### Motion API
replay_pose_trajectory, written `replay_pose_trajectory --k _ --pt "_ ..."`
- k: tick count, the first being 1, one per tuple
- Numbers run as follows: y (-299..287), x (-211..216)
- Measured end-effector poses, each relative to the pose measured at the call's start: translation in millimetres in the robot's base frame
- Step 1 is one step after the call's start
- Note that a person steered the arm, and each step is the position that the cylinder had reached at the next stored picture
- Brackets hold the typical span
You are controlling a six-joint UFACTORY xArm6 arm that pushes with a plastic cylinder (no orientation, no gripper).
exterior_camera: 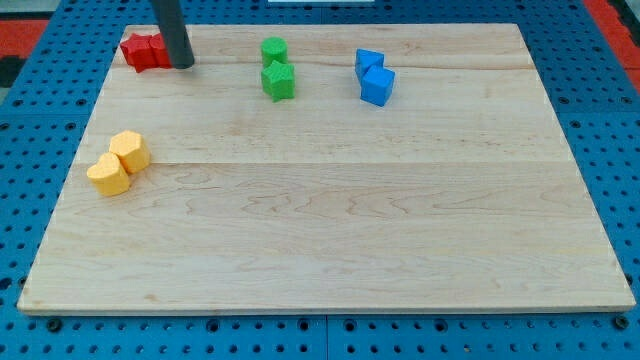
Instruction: Move the arm to the left of the green circle
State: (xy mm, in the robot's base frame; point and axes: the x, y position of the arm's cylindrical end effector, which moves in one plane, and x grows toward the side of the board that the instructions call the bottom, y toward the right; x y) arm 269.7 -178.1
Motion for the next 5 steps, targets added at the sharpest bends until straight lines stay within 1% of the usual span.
replay_pose_trajectory --k 1,2,3,4,5 --pt "2 0" --pt "21 8" --pt "66 6" --pt "76 6" --pt "69 6"
